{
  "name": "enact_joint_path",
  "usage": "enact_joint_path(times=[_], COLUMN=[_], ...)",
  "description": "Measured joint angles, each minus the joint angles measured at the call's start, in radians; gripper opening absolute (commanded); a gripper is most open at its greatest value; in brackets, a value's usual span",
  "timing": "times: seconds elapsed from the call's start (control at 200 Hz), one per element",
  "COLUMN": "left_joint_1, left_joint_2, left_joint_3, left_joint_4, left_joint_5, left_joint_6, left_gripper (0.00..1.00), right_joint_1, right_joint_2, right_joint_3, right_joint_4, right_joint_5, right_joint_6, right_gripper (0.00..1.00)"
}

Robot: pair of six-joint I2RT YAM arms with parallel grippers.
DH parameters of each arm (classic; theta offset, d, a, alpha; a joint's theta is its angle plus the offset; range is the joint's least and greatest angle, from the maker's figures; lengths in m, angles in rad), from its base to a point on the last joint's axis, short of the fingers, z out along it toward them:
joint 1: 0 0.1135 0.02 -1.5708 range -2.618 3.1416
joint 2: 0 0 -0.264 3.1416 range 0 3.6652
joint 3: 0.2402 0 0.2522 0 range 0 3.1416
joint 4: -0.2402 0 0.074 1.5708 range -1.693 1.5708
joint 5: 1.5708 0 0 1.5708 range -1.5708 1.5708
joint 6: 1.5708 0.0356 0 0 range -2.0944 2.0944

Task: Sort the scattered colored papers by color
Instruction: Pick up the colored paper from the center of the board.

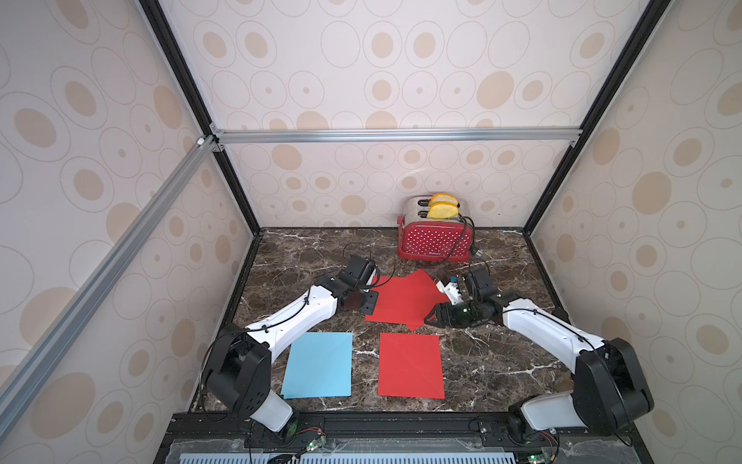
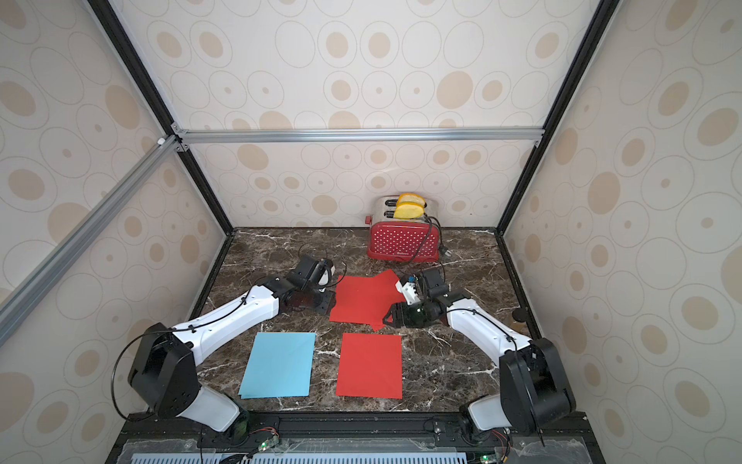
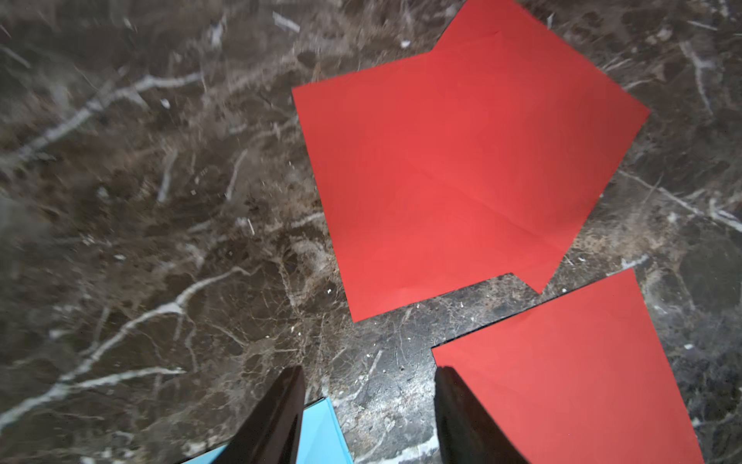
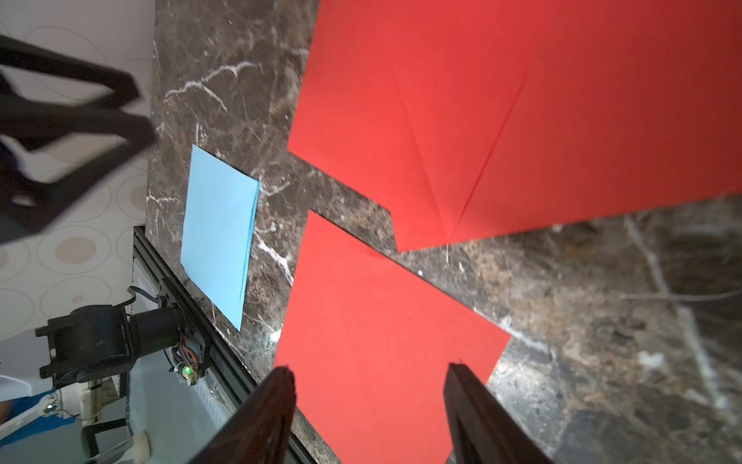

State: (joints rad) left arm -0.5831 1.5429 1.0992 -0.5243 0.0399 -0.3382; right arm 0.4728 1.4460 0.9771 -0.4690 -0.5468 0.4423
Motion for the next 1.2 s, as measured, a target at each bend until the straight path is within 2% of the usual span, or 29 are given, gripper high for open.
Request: enact_joint_path(times=[0.105, 0.22, 0.361, 0.476, 0.681, 0.967, 1.202], left_joint_1=[0.005, 0.004, 0.004, 0.004, 0.004, 0.004, 0.004], left_joint_2=[0.0, 0.0, 0.0, 0.002, 0.077, 0.148, 0.182], left_joint_3=[-0.096, -0.125, -0.128, -0.128, -0.124, -0.092, -0.075], left_joint_4=[0.055, 0.098, 0.148, 0.174, 0.197, 0.201, 0.202], left_joint_5=[0.03, 0.036, 0.035, 0.026, 0.018, 0.023, 0.024], left_joint_6=[-0.083, -0.161, -0.243, -0.3, -0.358, -0.371, -0.373], left_gripper=[0.54, 0.52, 0.5, 0.5, 0.51, 0.51, 0.51], right_joint_1=[0.0, -0.008, -0.036, -0.056, -0.059, -0.06, -0.065], right_joint_2=[0.148, 0.329, 0.516, 0.615, 0.678, 0.732, 0.764], right_joint_3=[0.209, 0.389, 0.51, 0.544, 0.569, 0.631, 0.632], right_joint_4=[-0.013, -0.006, -0.005, -0.007, -0.005, 0.028, 0.03], right_joint_5=[0.006, 0.003, -0.016, -0.018, -0.023, -0.039, -0.04], right_joint_6=[-0.072, -0.146, -0.171, -0.176, -0.177, -0.161, -0.145], right_gripper=[0.63, 0.59, 0.56, 0.55, 0.55, 0.54, 0.43])
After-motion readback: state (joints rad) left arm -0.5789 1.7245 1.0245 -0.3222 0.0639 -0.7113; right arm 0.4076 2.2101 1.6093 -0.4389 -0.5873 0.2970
